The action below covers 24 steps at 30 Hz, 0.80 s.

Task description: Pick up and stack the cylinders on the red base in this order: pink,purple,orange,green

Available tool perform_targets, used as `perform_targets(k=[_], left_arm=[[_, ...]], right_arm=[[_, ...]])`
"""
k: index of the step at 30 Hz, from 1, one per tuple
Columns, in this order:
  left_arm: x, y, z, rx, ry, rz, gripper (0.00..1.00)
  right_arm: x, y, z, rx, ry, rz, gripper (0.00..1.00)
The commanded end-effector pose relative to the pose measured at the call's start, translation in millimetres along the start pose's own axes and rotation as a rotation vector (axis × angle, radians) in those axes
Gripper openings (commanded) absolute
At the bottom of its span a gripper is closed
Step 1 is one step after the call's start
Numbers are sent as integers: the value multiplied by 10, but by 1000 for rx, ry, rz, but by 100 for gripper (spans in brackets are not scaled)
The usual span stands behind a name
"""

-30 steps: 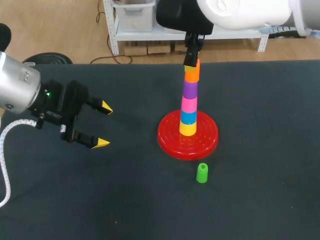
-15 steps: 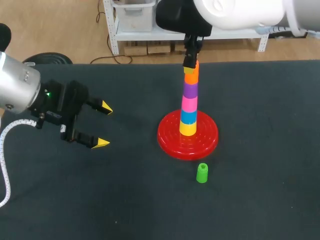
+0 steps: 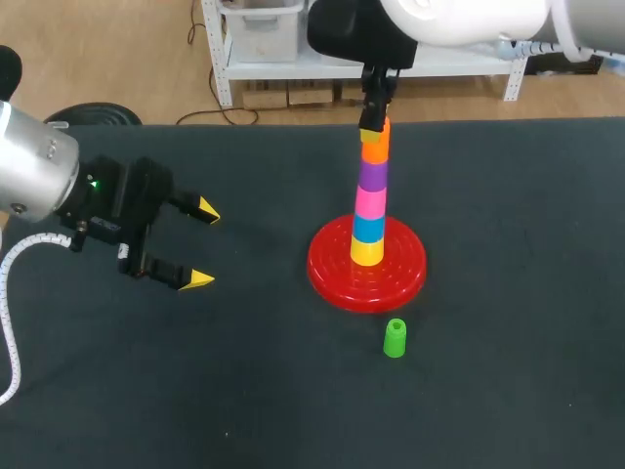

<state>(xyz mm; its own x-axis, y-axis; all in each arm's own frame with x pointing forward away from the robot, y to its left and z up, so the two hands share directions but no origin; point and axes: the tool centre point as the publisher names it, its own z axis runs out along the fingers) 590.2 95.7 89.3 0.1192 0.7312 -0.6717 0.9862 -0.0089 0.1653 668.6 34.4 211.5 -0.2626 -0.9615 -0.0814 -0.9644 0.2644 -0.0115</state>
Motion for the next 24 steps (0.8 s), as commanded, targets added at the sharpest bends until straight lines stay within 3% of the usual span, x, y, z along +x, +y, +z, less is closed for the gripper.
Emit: perform_targets(k=[1, 4, 5, 6, 16, 24], left_arm=[[12, 7, 4, 1, -2, 2, 100], [12, 7, 4, 1, -2, 2, 100], [12, 7, 4, 1, -2, 2, 100], [12, 7, 4, 1, -2, 2, 100], [12, 7, 4, 1, -2, 2, 100], [12, 7, 4, 1, -2, 2, 100]], right_arm=[[16, 2, 42, 1, -3, 0, 0], [12, 11, -2, 14, -17, 8, 0], [11, 17, -17, 24, -26, 12, 37], [9, 18, -32, 35, -28, 16, 100], [47, 85, -192, 75, -38, 25, 100], [358, 271, -441, 170, -66, 102, 100]])
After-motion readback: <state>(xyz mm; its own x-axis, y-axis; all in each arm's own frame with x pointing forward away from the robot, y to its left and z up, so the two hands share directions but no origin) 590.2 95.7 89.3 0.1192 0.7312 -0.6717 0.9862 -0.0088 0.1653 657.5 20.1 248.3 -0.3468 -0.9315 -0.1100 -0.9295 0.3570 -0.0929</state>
